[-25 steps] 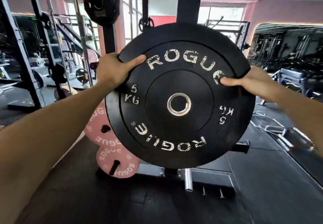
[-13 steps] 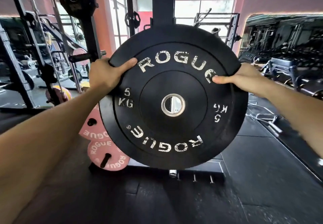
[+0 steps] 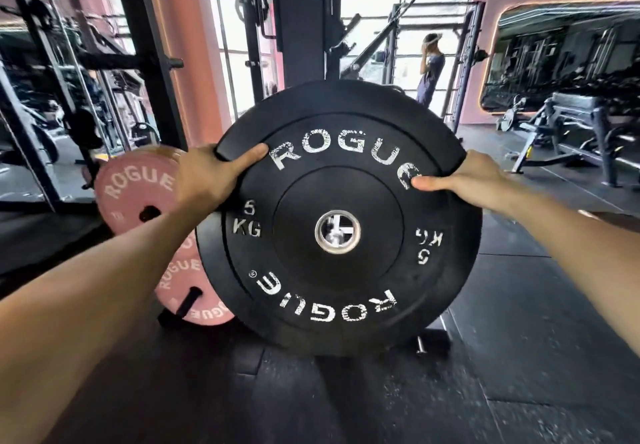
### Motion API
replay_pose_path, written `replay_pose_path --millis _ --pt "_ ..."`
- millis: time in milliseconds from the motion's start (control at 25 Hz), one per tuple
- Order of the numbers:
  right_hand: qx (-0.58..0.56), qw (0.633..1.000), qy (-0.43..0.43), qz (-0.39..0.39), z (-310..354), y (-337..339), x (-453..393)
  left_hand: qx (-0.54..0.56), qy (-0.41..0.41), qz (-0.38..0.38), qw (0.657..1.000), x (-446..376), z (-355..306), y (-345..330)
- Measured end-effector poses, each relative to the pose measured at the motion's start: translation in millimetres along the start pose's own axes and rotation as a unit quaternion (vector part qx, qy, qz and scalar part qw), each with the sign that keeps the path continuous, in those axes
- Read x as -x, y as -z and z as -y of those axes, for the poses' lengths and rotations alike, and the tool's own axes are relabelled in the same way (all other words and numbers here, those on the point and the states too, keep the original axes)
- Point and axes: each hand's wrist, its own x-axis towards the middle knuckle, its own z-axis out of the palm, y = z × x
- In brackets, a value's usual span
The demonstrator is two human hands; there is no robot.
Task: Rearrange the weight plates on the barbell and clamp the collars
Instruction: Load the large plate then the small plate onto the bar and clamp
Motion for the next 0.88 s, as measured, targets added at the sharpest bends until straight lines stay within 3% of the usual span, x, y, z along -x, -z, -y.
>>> replay_pose_path --millis 520,880 --pt "-0.015 0.999 0.033 0.011 -180.0 -142.4 47.1 0.068 -0.032 -0.048 0.996 147.8 146.6 -108.4" --pt "0.001 1.0 0.015 -0.005 -250.7 -212.7 62.8 0.068 -0.004 -0.018 0.998 188.0 221.3 -155.5"
